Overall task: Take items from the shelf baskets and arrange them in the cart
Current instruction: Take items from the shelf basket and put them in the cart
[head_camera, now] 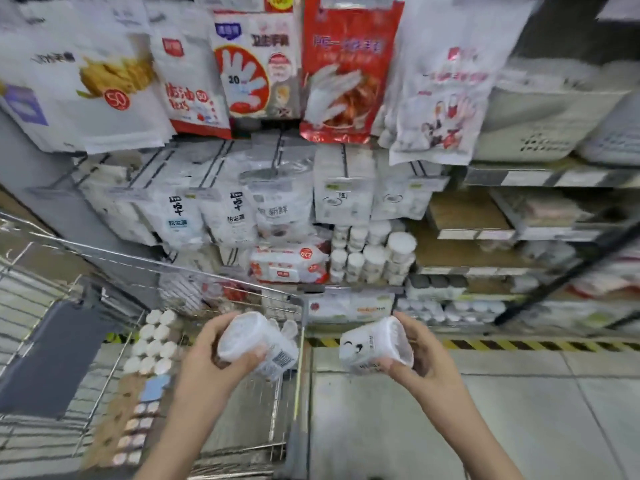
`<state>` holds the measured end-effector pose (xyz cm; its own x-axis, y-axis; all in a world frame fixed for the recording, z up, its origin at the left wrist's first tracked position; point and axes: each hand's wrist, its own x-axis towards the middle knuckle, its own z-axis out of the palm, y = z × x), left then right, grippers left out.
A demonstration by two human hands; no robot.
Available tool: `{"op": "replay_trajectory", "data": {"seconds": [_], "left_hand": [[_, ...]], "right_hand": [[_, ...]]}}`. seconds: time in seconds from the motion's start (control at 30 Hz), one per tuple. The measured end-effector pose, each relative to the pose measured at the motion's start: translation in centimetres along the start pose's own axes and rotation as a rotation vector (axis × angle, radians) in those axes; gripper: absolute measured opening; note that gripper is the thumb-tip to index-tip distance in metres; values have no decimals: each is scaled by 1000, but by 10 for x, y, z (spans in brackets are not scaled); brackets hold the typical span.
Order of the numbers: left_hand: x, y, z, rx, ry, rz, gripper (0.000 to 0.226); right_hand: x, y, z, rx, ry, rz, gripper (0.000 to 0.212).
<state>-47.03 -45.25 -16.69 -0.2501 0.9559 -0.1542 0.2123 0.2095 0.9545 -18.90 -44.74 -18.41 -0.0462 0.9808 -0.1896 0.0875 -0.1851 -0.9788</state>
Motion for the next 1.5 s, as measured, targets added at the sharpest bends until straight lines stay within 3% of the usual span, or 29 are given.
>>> {"op": "replay_trajectory", "data": {"seconds": [0.23, 0.47, 0.63, 0.77, 1.0, 1.23, 1.5], "left_hand": [[-42, 48, 177, -140, -254, 46, 51], [-52, 96, 293, -105, -579, 99, 63], [-25, 119, 330, -67, -546, 170, 48], [10, 130, 355, -68, -491, 144, 44], [85, 162, 427, -119, -428, 145, 36], [145, 225, 511, -185, -467, 201, 39], [166, 294, 589, -254, -448, 296, 46]], "right_hand": [[-59, 10, -163, -57, 208, -40, 55], [-116, 18, -274, 6, 538, -33, 47], [-97, 13, -318, 51, 612, -46, 50], [-54, 1, -347, 61, 558, -63, 59], [46, -15, -411, 72, 492, -108, 55], [99, -42, -489, 158, 614, -170, 54], [164, -80, -563, 237, 632, -290, 60]]}}
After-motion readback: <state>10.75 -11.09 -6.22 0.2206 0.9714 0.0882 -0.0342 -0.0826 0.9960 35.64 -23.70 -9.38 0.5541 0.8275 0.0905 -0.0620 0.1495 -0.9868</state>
